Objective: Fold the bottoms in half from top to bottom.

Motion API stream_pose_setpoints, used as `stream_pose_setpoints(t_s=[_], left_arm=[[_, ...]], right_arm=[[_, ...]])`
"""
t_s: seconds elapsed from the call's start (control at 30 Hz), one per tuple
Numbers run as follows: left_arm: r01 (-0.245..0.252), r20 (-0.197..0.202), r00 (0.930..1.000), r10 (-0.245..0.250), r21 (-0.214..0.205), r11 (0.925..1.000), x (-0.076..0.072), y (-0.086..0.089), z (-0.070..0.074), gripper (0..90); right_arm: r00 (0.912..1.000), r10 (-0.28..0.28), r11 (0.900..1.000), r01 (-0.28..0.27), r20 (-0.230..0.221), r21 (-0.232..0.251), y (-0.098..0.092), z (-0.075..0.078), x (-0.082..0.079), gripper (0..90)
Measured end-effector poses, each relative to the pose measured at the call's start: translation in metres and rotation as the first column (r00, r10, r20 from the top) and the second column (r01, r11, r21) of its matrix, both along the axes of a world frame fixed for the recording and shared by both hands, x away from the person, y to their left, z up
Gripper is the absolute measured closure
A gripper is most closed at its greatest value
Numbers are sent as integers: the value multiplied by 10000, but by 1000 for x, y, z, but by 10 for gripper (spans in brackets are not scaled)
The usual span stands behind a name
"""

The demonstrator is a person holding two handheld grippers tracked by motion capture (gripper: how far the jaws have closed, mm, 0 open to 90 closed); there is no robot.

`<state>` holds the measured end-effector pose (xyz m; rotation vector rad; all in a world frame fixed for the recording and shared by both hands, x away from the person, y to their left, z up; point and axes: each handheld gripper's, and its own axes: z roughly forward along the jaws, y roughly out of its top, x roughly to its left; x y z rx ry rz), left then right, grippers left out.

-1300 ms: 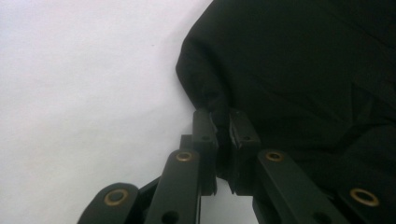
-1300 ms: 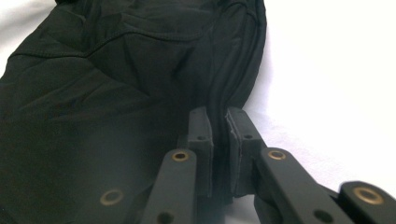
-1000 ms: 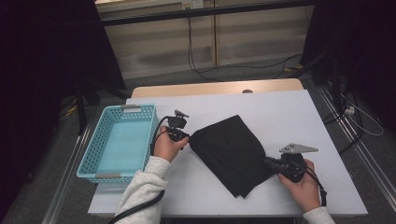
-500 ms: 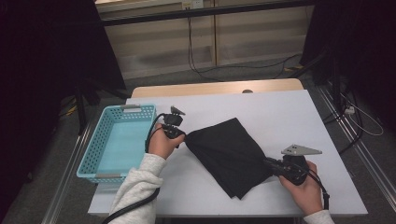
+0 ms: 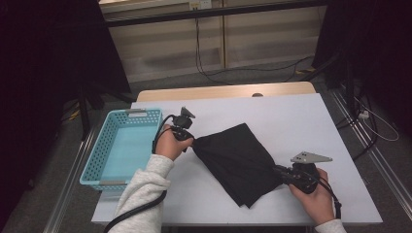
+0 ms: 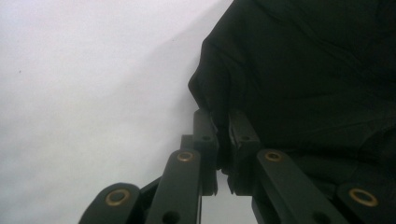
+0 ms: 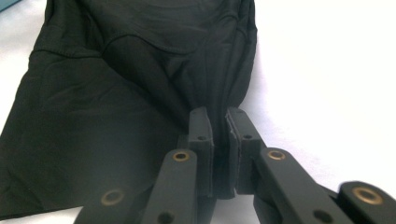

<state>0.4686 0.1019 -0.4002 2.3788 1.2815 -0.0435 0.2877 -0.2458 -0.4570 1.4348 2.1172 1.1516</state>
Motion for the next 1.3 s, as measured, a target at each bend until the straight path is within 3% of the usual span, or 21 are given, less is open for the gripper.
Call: stream_pose_setpoints(t_s=[0.13,0.23,0.4,0.53,0.6,1.03,1.1,1.2,1.3], left_arm=[[-63,-113,9999,63,35,10000,3,-2,-6,833],[-62,-194,9998,64,86,9999,4,-2,-9,833],[-45,-130,9999,45,-22,10000,4,-2,-9,834],[-58,-144,9999,57,-28,10000,4,-1,-9,834],[-73,-186,9998,72,-35,10000,4,-2,-10,834],[-76,-106,9999,76,2,10000,6,-3,-7,834],[-75,-100,9999,76,16,10000,6,-3,-7,834],[-93,-124,9999,93,34,10000,7,-1,-9,833],[-104,-158,9998,104,29,9999,8,0,-11,833]], right_arm=[[9998,-31,10000,30,-207,-78,0,-6,2,803],[9999,-106,9997,104,-90,-227,0,-7,2,754],[9978,-663,9973,660,-65,-328,-5,-8,7,501],[9979,-635,9979,633,-154,-153,-4,-12,13,404],[9986,-530,9971,526,-61,-544,-1,-12,13,394],[9985,-496,9985,490,-235,-258,11,-13,12,566],[9982,-560,9983,556,-223,-172,10,-13,12,615],[9988,-375,9991,381,-322,176,11,-14,12,766],[9986,-387,9990,395,-363,223,15,-13,12,782]])
